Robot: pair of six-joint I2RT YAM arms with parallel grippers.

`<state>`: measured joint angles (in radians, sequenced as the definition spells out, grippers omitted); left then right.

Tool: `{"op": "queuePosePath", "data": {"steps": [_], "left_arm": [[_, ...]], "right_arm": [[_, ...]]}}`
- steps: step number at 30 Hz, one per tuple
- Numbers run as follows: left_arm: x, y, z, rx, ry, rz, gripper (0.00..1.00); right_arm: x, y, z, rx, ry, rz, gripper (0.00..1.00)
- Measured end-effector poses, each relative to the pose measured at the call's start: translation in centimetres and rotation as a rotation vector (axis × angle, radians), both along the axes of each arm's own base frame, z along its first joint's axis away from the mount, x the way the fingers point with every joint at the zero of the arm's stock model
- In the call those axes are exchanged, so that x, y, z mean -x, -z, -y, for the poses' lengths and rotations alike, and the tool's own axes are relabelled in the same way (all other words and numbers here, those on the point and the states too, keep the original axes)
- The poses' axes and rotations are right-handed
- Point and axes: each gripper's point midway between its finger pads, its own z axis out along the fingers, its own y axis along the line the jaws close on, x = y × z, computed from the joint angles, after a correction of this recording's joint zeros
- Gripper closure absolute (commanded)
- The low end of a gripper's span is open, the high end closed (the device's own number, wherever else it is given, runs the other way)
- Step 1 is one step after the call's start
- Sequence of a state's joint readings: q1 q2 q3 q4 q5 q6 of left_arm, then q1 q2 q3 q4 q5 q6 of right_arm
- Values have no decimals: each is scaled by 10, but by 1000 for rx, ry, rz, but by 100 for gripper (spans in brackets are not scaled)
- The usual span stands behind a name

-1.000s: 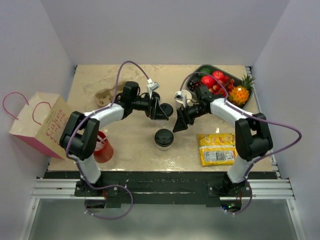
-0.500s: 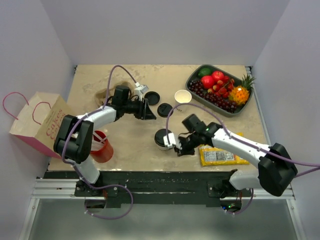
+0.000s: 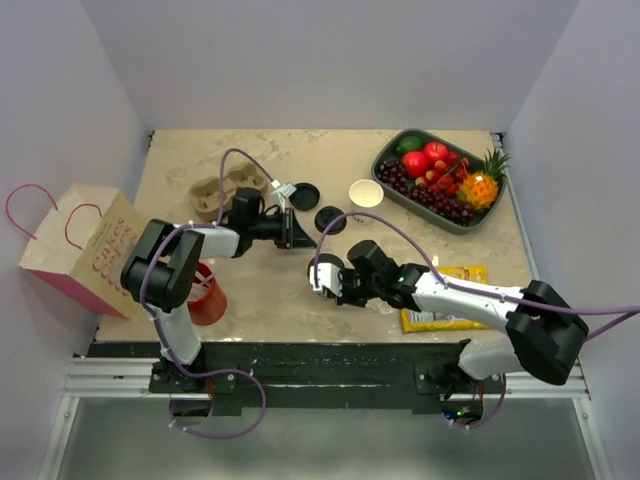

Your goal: Pack the takeout coffee

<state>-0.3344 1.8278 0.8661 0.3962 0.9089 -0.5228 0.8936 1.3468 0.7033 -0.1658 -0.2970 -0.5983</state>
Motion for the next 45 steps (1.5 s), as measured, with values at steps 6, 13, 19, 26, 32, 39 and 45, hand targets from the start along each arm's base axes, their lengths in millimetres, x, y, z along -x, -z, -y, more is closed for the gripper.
{"op": "queuePosePath", "data": {"steps": [6, 13, 19, 26, 32, 39, 45], "left_arm": [[24, 6, 3, 50, 32, -45, 88], [41, 1, 2, 82, 60, -59, 87], [50, -7, -1, 95, 69, -34, 85], [50, -12, -6, 66, 33, -12, 57], [40, -22, -31, -68, -58, 81, 52], [54, -14, -54, -223, -34, 167, 44], [73, 14, -67, -320, 35, 179, 33]], "right_arm": [[-15, 1, 2, -12, 141, -12, 100], [-53, 18, 25, 37, 310, -38, 100], [-86, 18, 31, 42, 404, -46, 100], [-104, 10, 26, 14, 460, -60, 100], [-122, 6, 48, -9, 575, -110, 100], [-133, -9, 32, -59, 565, -170, 100], [-118, -6, 30, -62, 591, -269, 52]]}}
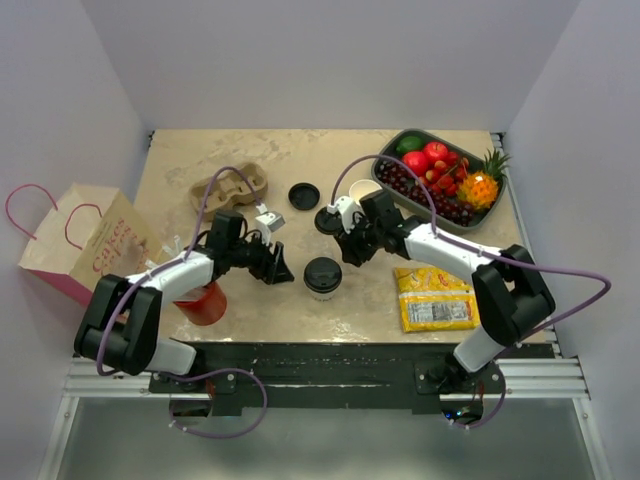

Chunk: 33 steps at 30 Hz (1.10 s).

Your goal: Pack the takeout coffee

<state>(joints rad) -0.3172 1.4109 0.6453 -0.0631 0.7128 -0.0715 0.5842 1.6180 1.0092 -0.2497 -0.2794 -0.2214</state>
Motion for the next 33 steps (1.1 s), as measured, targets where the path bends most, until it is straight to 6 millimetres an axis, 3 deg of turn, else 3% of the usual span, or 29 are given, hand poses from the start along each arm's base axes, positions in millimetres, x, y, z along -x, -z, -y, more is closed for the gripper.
{"op": "queuePosePath", "data": {"steps": [4, 10, 14, 18, 24, 28, 33], "left_arm": [[12, 5, 0, -22, 82, 52, 32], [30, 16, 19, -22, 195, 33, 32], [24, 24, 26, -9, 193, -9, 32], [20, 24, 32, 8, 208, -2, 32], [24, 17, 58, 47, 272, 2, 32], [32, 13, 72, 79, 299, -13, 34], [37, 16, 82, 108, 318, -42, 35]], "right_arm": [[20, 3, 9, 19, -17, -51, 37], [63, 11, 20, 29, -157, -138, 22], [87, 7, 23, 8, -271, -147, 17], [100, -3, 13, -31, -373, -105, 13], [99, 3, -7, -45, -396, -87, 14], [88, 16, -5, -6, -343, -90, 14], [70, 17, -3, 24, -311, -59, 16]]}}
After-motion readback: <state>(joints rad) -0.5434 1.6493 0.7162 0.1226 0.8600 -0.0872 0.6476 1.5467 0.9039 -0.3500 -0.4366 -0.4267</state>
